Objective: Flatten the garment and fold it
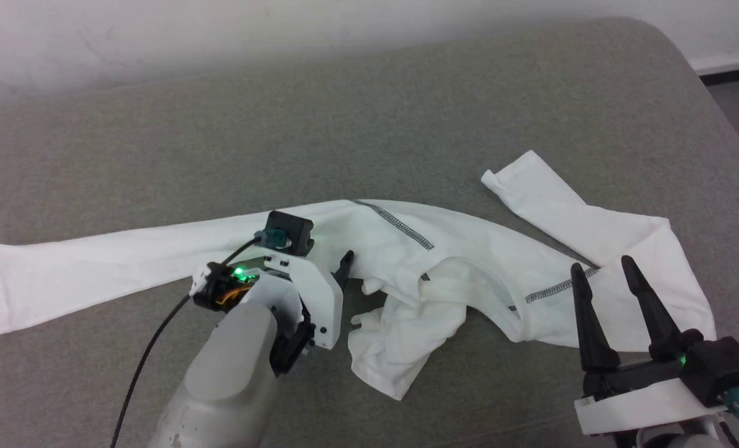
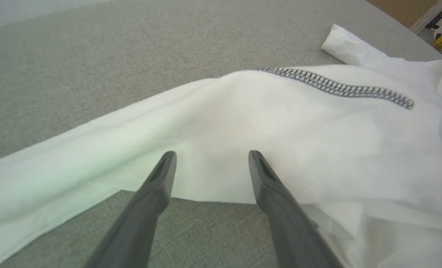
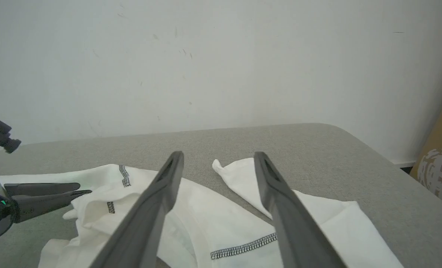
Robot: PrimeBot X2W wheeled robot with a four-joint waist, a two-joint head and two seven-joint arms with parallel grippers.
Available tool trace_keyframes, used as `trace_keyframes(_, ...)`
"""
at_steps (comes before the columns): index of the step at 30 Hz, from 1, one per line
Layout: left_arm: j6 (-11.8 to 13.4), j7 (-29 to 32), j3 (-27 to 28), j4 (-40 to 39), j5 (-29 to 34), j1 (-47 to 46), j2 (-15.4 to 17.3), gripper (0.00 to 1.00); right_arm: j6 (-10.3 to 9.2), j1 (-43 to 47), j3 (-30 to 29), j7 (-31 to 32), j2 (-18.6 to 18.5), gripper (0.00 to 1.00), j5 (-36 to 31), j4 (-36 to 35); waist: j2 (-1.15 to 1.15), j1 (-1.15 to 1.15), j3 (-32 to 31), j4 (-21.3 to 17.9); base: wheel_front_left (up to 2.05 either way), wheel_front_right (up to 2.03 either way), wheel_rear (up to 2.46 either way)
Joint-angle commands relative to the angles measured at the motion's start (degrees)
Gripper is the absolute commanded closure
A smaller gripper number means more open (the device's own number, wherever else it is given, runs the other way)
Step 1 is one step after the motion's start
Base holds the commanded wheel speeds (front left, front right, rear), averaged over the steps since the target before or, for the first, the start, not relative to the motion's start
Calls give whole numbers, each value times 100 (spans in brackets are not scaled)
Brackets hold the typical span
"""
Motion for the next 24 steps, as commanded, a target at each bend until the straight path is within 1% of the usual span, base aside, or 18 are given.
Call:
trace_keyframes(1, -50, 165, -93, 221, 26, -218, 63, 0, -11, -102, 6, -11, 12, 0, 46, 4, 0, -1, 201, -179, 0, 0, 0)
trace_keyframes(4, -89, 621, -277, 691, 53, -446, 120, 0, -11, -157, 9, -18, 12, 0, 122, 60, 0, -1, 320, -284, 0, 0, 0)
trace_keyframes(9, -131, 1890, -700, 1487, 90, -632, 172, 0, -11, -202, 4, -26, 12, 0, 210, 166, 0, -1, 402, -399, 0, 0, 0)
trace_keyframes(10, -131, 1890, -700, 1487, 90, -632, 172, 0, -11, -202, 4, -26, 12, 0, 210, 166, 0, -1, 402, -399, 0, 0, 0)
trace_keyframes(11, -140, 2339, -910, 1596, -91, -620, 138, 89, -11, -216, 2, -28, 12, 0, 226, 194, 0, -1, 400, -420, 0, 0, 0)
trace_keyframes(12, -142, 2470, -1038, 1557, -212, -611, 128, 100, -11, -222, -7, -29, 12, 0, 232, 204, 0, -1, 395, -420, 0, 0, 0)
trace_keyframes(14, -143, 2475, -1232, 1358, -432, -607, 189, 100, -11, -222, -47, -31, 12, 0, 262, 222, 0, -1, 360, -392, 0, 0, 0)
trace_keyframes(15, -143, 2475, -1232, 1358, -432, -607, 189, 100, -11, -222, -47, -31, 12, 0, 262, 222, 0, -1, 360, -392, 0, 0, 0)
trace_keyframes(18, -144, 2115, -1349, 976, -635, -588, 407, 100, -11, -198, -110, -32, 12, 0, 294, 243, 0, -1, 272, -302, 0, 0, 0)
trace_keyframes(21, -138, 1618, -1233, 494, -728, -521, 610, 100, -11, -145, -178, -32, 13, 0, 298, 264, 0, -1, 158, -160, 0, 0, 0)
trace_keyframes(24, -19, 1348, -1067, -113, -804, -336, 817, 100, -11, -76, -222, -33, 13, 0, 287, 270, 0, -1, 45, 19, 0, 0, 0)
